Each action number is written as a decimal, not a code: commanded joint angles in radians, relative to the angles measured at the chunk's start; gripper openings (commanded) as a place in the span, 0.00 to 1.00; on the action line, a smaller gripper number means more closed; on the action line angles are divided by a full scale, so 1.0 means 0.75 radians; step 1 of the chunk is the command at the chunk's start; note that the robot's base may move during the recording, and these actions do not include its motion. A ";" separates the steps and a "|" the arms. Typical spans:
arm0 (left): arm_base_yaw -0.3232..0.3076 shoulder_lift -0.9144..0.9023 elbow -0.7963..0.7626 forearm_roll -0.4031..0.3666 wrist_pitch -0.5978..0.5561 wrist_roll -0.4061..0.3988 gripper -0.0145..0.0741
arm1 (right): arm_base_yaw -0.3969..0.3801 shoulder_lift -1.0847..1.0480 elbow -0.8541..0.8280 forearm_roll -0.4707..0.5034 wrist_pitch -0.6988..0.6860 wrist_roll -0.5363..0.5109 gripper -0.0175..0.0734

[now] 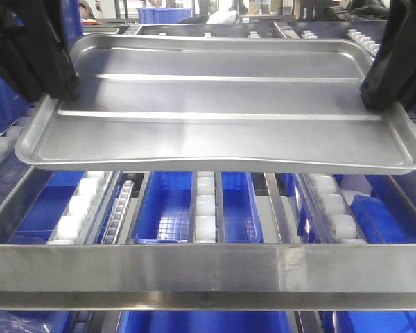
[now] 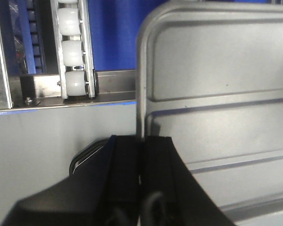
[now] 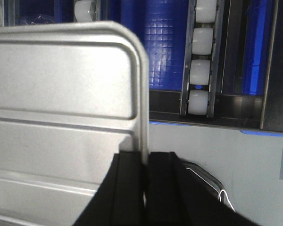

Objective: Grab silver tray and stack on right shelf
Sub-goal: 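Lift the silver tray off the rollers with both grippers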

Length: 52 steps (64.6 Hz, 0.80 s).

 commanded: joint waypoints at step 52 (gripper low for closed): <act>-0.021 -0.047 -0.034 0.001 -0.057 -0.001 0.06 | 0.005 -0.041 -0.040 0.021 -0.106 0.004 0.25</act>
